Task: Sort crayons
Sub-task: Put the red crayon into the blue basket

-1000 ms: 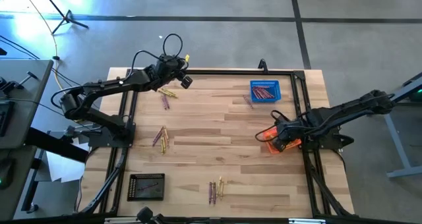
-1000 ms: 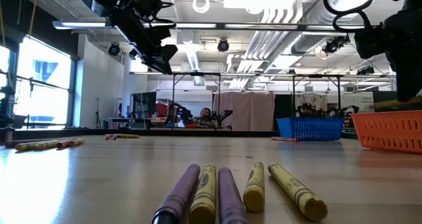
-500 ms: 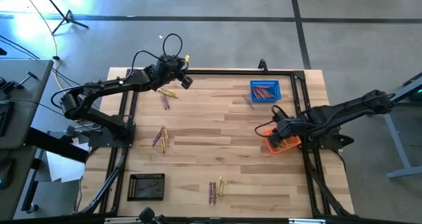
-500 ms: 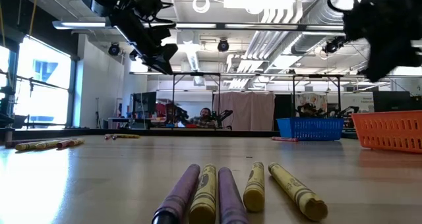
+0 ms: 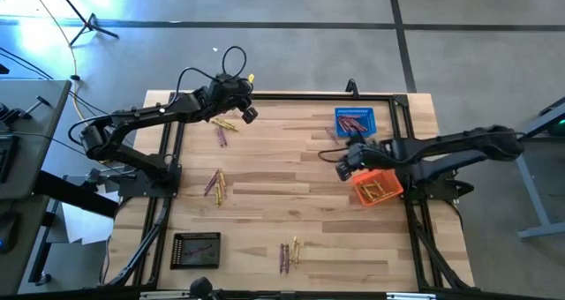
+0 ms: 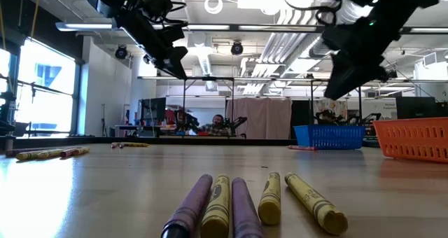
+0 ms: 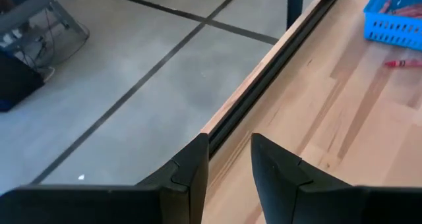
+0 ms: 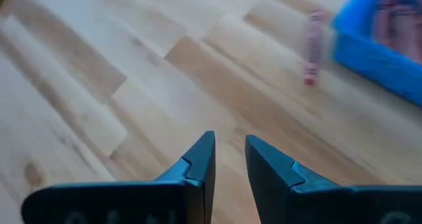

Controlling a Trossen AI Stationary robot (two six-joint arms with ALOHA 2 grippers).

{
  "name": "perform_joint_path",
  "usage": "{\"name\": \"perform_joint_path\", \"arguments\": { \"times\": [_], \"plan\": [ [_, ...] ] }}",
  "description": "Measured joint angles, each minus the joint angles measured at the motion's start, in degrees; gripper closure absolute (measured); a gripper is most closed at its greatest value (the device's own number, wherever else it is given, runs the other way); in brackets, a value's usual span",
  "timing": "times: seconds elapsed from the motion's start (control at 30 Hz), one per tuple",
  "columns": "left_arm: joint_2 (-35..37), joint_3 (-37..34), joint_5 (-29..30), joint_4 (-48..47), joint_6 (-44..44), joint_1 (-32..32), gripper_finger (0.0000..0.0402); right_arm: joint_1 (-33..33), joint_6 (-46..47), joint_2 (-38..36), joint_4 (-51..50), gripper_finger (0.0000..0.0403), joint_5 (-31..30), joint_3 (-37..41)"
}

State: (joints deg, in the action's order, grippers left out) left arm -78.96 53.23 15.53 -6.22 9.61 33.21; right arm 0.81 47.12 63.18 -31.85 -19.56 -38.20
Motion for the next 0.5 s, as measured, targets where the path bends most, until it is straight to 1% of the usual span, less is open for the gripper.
{"name": "perform_joint_path", "arguments": {
  "times": [0.07, 0.17, 0.23, 0.33, 0.5],
  "plan": [
    [0.00, 0.00, 0.00, 0.00, 0.90, 0.00, 0.0300, -2.43, -3.97, 2.76, 3.52, 0.0333, 3.44, 0.00],
    [0.00, 0.00, 0.00, 0.00, 2.71, 0.00, 0.0300, -5.92, -9.29, 6.63, 8.47, 0.0333, 6.66, 0.00],
    [0.00, 0.00, 0.02, 0.00, 3.94, 0.00, 0.0300, -8.30, -11.35, 9.05, 10.97, 0.0333, 9.49, 0.00],
    [0.00, 0.00, 0.04, -0.03, 5.79, 0.02, 0.0300, -11.39, -13.56, 12.44, 12.60, 0.0333, 13.69, 0.00],
    [0.00, 0.00, 0.04, -0.43, 8.33, 0.02, 0.0300, -14.37, -16.50, 17.46, 13.03, 0.0333, 17.33, 0.00]
  ]
}}
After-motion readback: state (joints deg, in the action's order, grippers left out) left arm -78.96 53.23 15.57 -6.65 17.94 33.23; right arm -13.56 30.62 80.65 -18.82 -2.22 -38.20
